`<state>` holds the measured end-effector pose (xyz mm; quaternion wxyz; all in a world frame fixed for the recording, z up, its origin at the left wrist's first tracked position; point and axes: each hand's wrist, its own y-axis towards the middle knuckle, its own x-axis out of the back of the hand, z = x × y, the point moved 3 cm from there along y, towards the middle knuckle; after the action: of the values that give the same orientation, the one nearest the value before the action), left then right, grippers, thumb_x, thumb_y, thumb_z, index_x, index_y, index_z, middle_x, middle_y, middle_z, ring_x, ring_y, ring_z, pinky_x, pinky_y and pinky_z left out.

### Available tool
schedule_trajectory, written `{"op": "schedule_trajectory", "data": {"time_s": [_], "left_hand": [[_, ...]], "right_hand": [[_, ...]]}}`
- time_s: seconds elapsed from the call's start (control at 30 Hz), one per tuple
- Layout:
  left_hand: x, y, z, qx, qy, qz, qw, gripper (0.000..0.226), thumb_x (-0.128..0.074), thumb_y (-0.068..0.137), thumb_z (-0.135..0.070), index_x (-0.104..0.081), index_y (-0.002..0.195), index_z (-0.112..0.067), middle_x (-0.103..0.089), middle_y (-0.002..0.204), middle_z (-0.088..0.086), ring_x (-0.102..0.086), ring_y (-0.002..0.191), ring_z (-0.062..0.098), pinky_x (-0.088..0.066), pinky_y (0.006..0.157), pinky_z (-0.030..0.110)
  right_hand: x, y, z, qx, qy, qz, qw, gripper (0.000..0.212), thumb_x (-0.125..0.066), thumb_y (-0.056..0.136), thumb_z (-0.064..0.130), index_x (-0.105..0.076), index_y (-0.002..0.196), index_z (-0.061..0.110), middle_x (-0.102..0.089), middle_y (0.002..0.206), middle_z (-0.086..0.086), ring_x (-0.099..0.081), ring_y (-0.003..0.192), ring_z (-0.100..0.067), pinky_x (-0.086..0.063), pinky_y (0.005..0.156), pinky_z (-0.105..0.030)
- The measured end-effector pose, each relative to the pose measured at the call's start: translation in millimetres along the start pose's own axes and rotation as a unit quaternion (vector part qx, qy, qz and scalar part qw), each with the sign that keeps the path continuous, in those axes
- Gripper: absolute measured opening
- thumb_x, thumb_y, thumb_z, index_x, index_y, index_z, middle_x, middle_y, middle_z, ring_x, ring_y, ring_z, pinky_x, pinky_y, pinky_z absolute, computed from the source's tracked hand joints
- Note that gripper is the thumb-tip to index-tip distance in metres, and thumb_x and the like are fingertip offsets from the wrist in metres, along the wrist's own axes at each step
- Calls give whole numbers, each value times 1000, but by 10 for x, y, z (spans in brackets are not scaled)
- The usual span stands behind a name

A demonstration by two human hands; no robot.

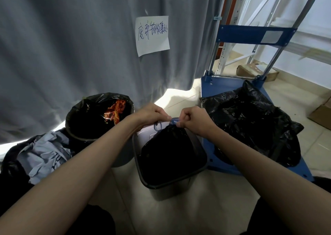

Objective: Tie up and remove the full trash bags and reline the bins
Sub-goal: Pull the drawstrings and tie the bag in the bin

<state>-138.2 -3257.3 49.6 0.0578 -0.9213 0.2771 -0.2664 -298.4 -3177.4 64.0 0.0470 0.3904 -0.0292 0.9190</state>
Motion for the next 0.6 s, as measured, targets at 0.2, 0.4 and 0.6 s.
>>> {"op": "schedule_trajectory", "data": {"time_s": [0.2,0.4,0.6], "left_hand": [[39,60,42,-70,179,-121,974,13,-80,76,-19,-71,67,-19,-61,61,-6,-53,61,10,-34,47,14],[-74,114,35,-112,210,-179,955,12,-74,81,-13,-69,72,-8,-53,57,-16,-49,56,-5,-33,47,10],[92,84,3,-129,167,-68,975,14,-81,77,-27,-72,78,-16,-63,71,-8,-50,63,0,-37,60,15]], "right_hand": [[-12,-104,-12,10,-85,86,993,15,-78,76,11,-65,70,12,-66,76,-8,-60,76,-21,-53,76,-33],[-84,-159,12,7,-88,141,986,26,-78,78,14,-58,62,19,-57,67,2,-53,70,-13,-42,64,-23],[-117,-167,-118,-15,-88,142,986,18,-80,78,15,-63,70,13,-67,79,-7,-59,74,-16,-50,71,-28]]}}
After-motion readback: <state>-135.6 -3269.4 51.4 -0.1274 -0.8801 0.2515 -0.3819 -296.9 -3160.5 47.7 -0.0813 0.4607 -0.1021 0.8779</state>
